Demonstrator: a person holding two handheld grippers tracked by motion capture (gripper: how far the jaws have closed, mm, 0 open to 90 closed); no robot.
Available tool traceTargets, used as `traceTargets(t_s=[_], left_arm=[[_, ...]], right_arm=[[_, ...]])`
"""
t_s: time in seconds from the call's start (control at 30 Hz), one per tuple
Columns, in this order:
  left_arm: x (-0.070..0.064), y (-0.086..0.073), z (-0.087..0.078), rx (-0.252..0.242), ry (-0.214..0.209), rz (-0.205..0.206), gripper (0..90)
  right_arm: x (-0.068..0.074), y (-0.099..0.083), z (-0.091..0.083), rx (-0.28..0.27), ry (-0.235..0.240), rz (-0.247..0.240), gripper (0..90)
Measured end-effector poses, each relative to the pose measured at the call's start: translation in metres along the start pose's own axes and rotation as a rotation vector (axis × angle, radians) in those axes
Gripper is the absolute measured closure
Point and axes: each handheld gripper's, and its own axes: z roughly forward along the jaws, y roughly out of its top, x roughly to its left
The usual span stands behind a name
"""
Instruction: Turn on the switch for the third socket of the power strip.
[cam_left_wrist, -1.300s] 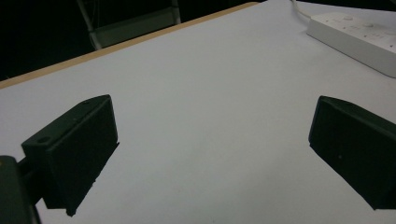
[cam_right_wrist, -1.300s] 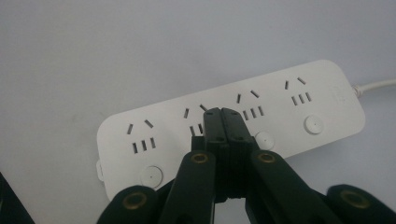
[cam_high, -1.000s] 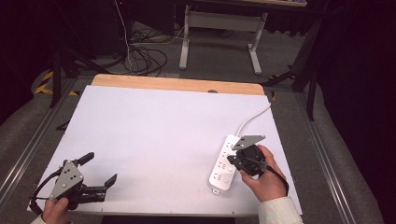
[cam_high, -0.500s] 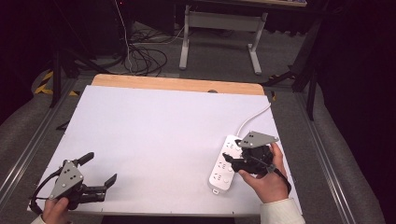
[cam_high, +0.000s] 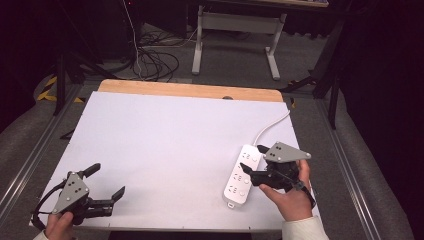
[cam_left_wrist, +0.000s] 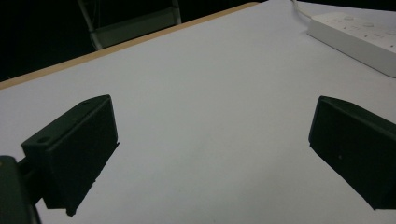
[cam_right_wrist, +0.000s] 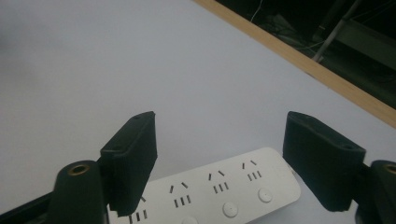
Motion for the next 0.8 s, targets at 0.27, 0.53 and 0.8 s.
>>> traceTargets(t_s=[0.27, 0.53, 0.8], left_arm=[[0.000, 0.000, 0.000, 0.000, -0.001, 0.004, 1.7], [0.000, 0.000, 0.000, -0.002, 0.000, 0.001, 1.7], [0.000, 0.000, 0.000, 0.001, 0.000, 0.001, 1.8]], right_arm=[[-0.012, -0.019, -0.013, -0.085, 0.010, 0.091, 24.4], [-0.022, -0.039, -0.021, -0.111, 0.038, 0.171, 22.5], [-0.025, -0.064, -0.024, -0.117, 0.072, 0.218, 20.4]])
